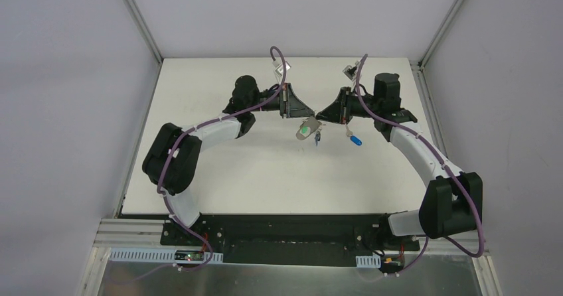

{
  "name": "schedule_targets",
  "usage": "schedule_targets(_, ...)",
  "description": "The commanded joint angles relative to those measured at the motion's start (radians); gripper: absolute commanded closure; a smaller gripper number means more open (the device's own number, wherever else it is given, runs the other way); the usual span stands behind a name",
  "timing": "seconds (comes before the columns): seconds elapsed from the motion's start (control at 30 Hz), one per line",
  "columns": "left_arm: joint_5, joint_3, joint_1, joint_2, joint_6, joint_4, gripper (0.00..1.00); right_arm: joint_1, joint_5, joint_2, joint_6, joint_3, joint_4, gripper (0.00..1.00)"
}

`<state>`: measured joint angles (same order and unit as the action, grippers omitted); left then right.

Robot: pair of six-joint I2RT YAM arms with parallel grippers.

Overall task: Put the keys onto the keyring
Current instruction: Adjust the keyring.

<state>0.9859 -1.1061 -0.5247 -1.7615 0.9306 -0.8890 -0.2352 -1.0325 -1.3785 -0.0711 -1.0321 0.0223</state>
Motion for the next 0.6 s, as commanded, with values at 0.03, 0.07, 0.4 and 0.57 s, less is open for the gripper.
schedule_targets(0.03, -0.019, 0.007, 0.013, 0.028, 0.019, -0.095, 1.0, 0.006, -0.022, 0.014, -0.039, 0.004, 0.071, 0.95)
schedule_targets(0.07, -0.02, 0.008, 0.012, 0.027, 0.018, -0.095, 1.0, 0.005, -0.024, 0.011, -0.045, 0.005, 0.082, 0.95)
schedule_targets(0.4, 0.02, 0.013, 0.012, 0.031, -0.052, -0.067, 1.0, 0.004, -0.03, 0.005, 0.044, 0.001, 0.055, 1.0)
schedule_targets(0.57, 0.093, -0.013, 0.014, 0.084, -0.296, 0.135, 0.87, -0.037, -0.001, 0.017, 0.364, -0.052, -0.213, 1.0)
